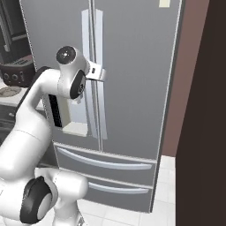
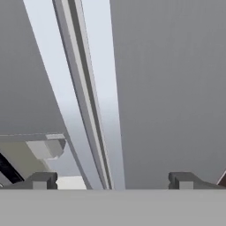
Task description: Move the hot dog bun to the plate on the dining table and place the condiment next to that plate. Then navigate to the fridge and take the sausage and place it on the plate as well.
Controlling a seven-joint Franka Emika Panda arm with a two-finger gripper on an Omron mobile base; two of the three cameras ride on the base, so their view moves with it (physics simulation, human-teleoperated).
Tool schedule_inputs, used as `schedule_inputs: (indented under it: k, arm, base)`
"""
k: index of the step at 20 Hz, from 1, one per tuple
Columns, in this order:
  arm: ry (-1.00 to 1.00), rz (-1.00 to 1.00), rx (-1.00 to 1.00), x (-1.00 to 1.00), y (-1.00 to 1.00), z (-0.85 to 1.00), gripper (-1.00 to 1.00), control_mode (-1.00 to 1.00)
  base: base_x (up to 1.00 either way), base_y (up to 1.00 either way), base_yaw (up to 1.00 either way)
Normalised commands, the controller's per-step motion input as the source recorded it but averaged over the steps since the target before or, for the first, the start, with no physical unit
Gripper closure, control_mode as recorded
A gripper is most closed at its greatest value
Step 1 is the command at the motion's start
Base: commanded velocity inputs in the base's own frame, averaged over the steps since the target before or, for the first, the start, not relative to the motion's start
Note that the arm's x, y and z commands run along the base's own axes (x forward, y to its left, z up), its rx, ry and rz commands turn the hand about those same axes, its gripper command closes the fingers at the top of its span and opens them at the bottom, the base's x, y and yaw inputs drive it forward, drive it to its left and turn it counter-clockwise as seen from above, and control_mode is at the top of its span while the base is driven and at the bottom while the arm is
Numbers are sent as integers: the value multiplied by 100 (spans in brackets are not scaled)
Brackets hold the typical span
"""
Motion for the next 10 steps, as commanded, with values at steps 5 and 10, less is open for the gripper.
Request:
schedule_inputs:
  k: [5,10]
  arm:
    - [0,0,0,49,-2,-5,-100,-100]
    - [0,0,0,56,0,-6,-100,-100]
  base:
    - [0,0,0]
    - [0,0,0]
